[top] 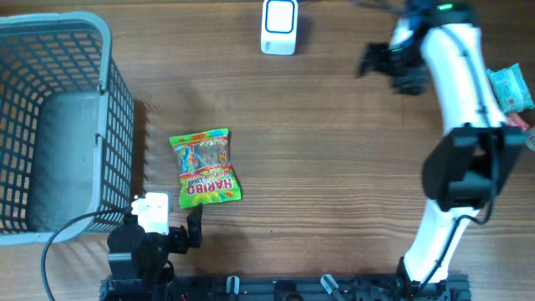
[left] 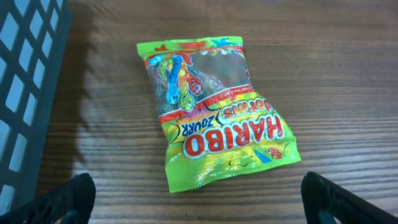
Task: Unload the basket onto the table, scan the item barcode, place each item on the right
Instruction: 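Carry the Nescafe stick to the right edge and release it, then grasp the green Haribo bag with the right gripper and lift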
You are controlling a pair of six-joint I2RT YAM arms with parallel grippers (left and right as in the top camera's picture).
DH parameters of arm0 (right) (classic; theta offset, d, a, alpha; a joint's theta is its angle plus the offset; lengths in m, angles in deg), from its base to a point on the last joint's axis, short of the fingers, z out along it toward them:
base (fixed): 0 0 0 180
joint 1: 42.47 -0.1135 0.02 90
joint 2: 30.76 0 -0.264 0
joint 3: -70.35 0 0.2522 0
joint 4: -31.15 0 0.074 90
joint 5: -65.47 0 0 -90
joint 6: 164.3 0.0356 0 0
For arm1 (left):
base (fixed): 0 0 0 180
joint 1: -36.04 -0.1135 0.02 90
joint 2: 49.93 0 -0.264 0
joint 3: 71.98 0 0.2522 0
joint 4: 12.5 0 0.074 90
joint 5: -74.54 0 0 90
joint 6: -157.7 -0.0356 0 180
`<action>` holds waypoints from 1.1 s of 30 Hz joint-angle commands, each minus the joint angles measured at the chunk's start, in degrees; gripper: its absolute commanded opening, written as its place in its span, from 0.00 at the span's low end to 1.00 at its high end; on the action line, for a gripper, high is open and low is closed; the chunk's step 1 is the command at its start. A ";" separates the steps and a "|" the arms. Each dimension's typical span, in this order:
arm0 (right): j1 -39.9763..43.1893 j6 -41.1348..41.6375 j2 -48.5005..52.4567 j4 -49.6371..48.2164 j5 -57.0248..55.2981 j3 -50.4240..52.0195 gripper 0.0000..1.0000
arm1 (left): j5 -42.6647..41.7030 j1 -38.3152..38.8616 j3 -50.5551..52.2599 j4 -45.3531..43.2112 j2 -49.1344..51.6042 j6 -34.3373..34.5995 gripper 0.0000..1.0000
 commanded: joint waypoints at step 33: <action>-32.15 9.66 -1.25 -13.70 -16.83 17.62 0.90 | 0.11 -0.26 -0.07 -0.13 -0.42 0.52 1.00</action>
